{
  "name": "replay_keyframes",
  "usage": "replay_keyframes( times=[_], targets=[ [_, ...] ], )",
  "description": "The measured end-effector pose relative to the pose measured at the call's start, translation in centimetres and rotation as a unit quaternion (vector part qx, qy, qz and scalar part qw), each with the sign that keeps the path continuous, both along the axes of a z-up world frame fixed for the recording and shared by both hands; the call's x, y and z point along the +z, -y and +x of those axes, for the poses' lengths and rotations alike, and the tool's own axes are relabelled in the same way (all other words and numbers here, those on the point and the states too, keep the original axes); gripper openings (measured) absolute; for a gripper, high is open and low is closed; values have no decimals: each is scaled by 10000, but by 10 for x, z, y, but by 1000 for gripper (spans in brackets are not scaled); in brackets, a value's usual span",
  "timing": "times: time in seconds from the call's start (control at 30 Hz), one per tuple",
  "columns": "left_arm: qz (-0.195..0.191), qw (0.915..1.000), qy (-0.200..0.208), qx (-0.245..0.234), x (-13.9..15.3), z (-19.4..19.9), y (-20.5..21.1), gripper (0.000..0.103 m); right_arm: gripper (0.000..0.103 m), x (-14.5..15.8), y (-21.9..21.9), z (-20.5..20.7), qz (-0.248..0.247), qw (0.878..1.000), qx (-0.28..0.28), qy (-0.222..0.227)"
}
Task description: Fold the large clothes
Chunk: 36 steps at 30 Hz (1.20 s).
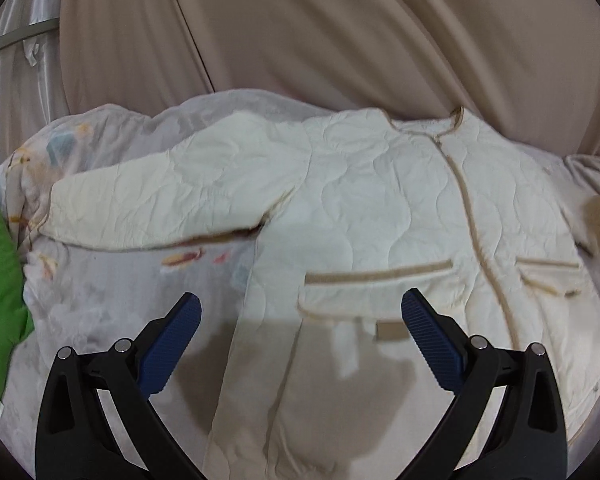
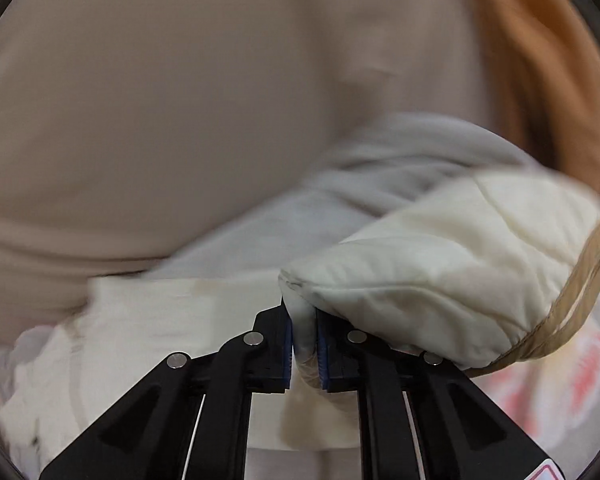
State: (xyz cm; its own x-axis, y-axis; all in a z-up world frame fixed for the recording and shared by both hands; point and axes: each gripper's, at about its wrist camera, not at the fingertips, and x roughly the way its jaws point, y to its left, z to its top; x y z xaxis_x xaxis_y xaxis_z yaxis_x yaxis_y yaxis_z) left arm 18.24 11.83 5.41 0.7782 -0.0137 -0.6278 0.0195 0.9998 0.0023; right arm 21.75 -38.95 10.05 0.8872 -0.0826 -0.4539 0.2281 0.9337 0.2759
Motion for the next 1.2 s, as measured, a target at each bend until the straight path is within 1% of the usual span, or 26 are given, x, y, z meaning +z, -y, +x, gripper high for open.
replay_keyframes(
  times=[0.03,0.07,0.1,0.17,0.2,0.27,0.33,0.37,0.4,0.47,0.53,0.57,0.6,0.63,0.7,0.73,0.83,0.9,0.93,0.97,1.0,1.07,1.1,1.13,1.17,1.2],
  targets=[
    [-90,10000,27,-7,5,4,-1,98,11,8,-35,11,-110,9991,407,91],
    [-223,9997,72,-40,12,9,-2,98,11,14,-80,23,-226,9952,944,152],
    [-315,9994,114,-74,17,12,-3,98,11,14,-113,31,-301,9907,1317,154],
    [-443,9988,174,-109,26,21,-6,98,11,2,-193,50,-519,9768,2079,9],
    [-480,9985,213,-124,29,24,-7,98,11,-7,-223,58,-622,9708,2317,-87],
    [-507,9983,279,-112,35,32,-9,98,12,-37,-286,74,-849,9563,2767,-408],
    [-528,9981,280,-116,35,40,-11,98,19,-70,-336,84,-1029,9427,3072,-796],
    [-560,9980,251,-138,34,45,-12,98,22,-90,-356,88,-1189,9366,3132,-1028],
    [-610,9978,182,-184,32,53,-12,98,28,-103,-369,91,-1303,9324,3171,-1146],
    [-715,9971,-3,-254,26,67,-13,98,32,-122,-382,82,-1428,9247,3281,-1298],
    [-875,9953,-218,-348,18,81,-13,98,40,-120,-378,69,-1463,9220,3370,-1222],
    [-972,9940,-313,-384,15,88,-12,98,42,-113,-369,56,-1363,9212,3472,-1106],
    [-1092,9918,-443,-489,9,97,-10,98,49,-106,-362,53,-1289,9219,3504,-1032],
    [-1156,9902,-552,-548,5,106,-8,98,50,-98,-347,44,-1239,9253,3462,-926],
    [-1295,9868,-736,-635,-5,125,-2,98,51,-82,-306,26,-1131,9381,3185,-752],
    [-1306,9866,-787,-583,-10,134,0,98,52,-80,-297,22,-1085,9429,3066,-722],
    [-1406,9837,-1008,-498,-27,160,9,98,56,-69,-233,11,-1108,9650,2290,-640],
    [-1534,9794,-1173,-589,-37,173,19,97,58,-68,-183,7,-1033,9781,1673,-688],
    [-1537,9787,-1211,-626,-41,177,24,90,59,-70,-159,7,-910,9833,1387,-752],
    [-1491,9784,-1253,-693,-45,181,31,77,59,-72,-140,8,-800,9867,1163,-804],
    [-1429,9786,-1277,-747,-47,185,37,68,59,-75,-121,10,-692,9894,932,-871],
    [-1310,9805,-1237,-780,-47,189,47,34,59,-85,-93,18,-551,9913,567,-1050],
    [-1254,9825,-1151,-759,-44,191,51,26,59,-91,-84,23,-489,9909,488,-1151],
    [-1228,9838,-1048,-776,-39,193,54,14,59,-96,-78,29,-428,9901,465,-1252],
    [-1261,9841,-949,-819,-33,194,55,11,59,-101,-74,36,-377,9891,453,-1348],
    [-1303,9843,-790,-886,-23,196,56,10,54,-103,-73,40,-335,9888,486,-1369]
  ],
)
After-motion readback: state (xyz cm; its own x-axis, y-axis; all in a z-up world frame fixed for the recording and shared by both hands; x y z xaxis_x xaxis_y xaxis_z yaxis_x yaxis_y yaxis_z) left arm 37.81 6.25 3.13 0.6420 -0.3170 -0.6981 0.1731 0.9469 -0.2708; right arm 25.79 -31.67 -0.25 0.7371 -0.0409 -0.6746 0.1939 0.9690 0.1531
